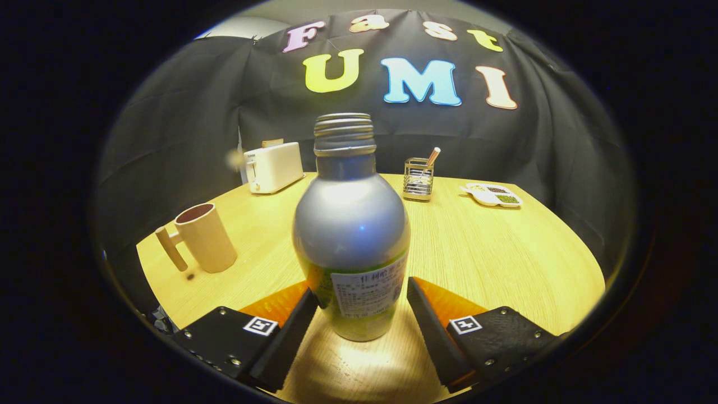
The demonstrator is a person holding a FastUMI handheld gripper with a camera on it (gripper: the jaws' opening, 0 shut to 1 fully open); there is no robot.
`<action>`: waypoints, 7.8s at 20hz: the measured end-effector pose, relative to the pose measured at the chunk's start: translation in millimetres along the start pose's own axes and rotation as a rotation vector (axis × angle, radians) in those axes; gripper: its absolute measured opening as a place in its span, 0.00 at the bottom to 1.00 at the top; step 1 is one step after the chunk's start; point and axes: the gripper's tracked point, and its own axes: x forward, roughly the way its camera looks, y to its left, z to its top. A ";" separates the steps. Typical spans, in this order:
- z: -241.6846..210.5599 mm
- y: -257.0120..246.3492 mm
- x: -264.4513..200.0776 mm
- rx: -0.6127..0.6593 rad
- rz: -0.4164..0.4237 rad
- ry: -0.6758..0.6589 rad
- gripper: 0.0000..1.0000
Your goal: Take the bottle from table, then pour the juice into the cup, finally place the bottle on the coaster
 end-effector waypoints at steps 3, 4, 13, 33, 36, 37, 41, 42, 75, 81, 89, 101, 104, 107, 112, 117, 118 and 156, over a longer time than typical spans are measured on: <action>3.1 -0.2 0.8 0.004 -0.003 0.011 0.80; 3.5 -1.6 2.3 0.006 -0.015 0.017 0.81; 47.9 23.7 1.8 -0.198 0.004 0.021 0.76; 88.3 78.9 3.5 -0.744 -0.014 0.124 0.76; 86.8 85.6 3.9 -0.807 -0.011 0.152 0.76; 87.7 88.5 3.4 -0.834 -0.012 0.159 0.76; 89.2 102.1 6.8 -0.963 -0.007 0.186 0.76; 87.1 104.9 8.4 -0.992 -0.005 0.200 0.76; 76.5 104.7 31.5 -1.535 -0.099 0.557 0.76; 79.9 103.8 32.2 -1.614 -0.129 0.570 0.76; 93.5 102.3 32.2 -1.697 -0.157 0.596 0.76; 105.2 106.1 40.7 -1.801 -0.172 0.621 0.76; 112.2 107.8 43.6 -1.832 -0.180 0.623 0.76; 115.2 110.5 45.1 -1.858 -0.185 0.632 0.76; 116.0 111.1 42.7 -1.885 -0.177 0.670 0.76; 119.2 109.7 39.5 -1.894 -0.184 0.701 0.76; 119.5 108.5 39.0 -1.895 -0.182 0.714 0.76; 160.8 133.5 38.7 -2.163 -0.297 0.737 0.75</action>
